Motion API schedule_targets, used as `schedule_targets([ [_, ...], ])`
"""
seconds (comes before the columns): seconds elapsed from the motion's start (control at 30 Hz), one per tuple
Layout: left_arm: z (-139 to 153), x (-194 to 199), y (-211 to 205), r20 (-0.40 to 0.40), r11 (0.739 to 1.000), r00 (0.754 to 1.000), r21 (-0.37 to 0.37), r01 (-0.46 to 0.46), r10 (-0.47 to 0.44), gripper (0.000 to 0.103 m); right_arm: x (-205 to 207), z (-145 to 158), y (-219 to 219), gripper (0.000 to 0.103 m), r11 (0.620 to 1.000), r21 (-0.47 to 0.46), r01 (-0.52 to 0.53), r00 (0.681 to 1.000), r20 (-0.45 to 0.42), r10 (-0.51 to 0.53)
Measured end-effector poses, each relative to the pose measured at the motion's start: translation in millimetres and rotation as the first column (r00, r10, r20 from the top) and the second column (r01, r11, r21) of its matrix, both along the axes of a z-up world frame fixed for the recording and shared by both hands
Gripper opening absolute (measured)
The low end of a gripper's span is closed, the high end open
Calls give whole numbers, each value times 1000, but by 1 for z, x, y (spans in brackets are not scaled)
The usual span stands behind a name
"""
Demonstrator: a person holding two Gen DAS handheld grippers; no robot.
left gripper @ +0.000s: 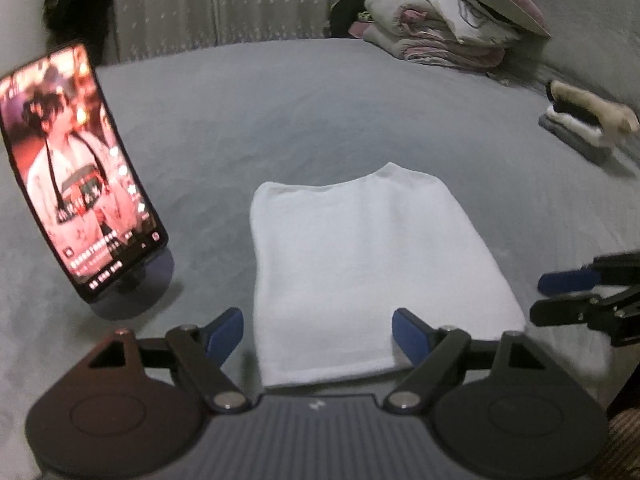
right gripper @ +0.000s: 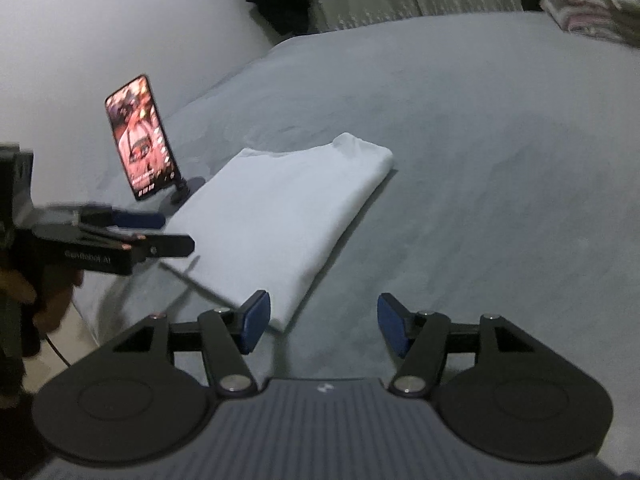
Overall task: Fold clothes
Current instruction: 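Grasp the folded white pants with both grippers and lift them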
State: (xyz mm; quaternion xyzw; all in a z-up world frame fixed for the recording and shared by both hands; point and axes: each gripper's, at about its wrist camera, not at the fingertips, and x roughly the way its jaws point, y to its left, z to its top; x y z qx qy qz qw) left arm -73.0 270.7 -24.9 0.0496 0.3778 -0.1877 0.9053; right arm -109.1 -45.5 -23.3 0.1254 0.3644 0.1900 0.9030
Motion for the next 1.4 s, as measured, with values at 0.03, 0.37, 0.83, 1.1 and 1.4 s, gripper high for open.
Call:
schedule_targets([
  [0.03,-1,4,2,-8,1000,1000,-22,-16,16,82,4,-1,-2,63,1000,28,13,1000,-8,-13],
  [0.37,-23,37,16,-101,962,983,-212,-173,155,58,57,-22,-19,57,917,347,199,976,-149,-156],
  [0.83,-8,26,-14,-53,930,974,-290,-227,221,19,57,-17,-32,12,866,437,242,969,-157,-192],
  [1.1,0,28,-53,-107,915,982,-359,-183,154,19,43,11,-70,12,886,382,264,964,-105,-243],
  [1.4,-18,45,-84,-147,951,983,-272,-146,109,45,46,-30,-99,20,860,394,325,940,-230,-250],
])
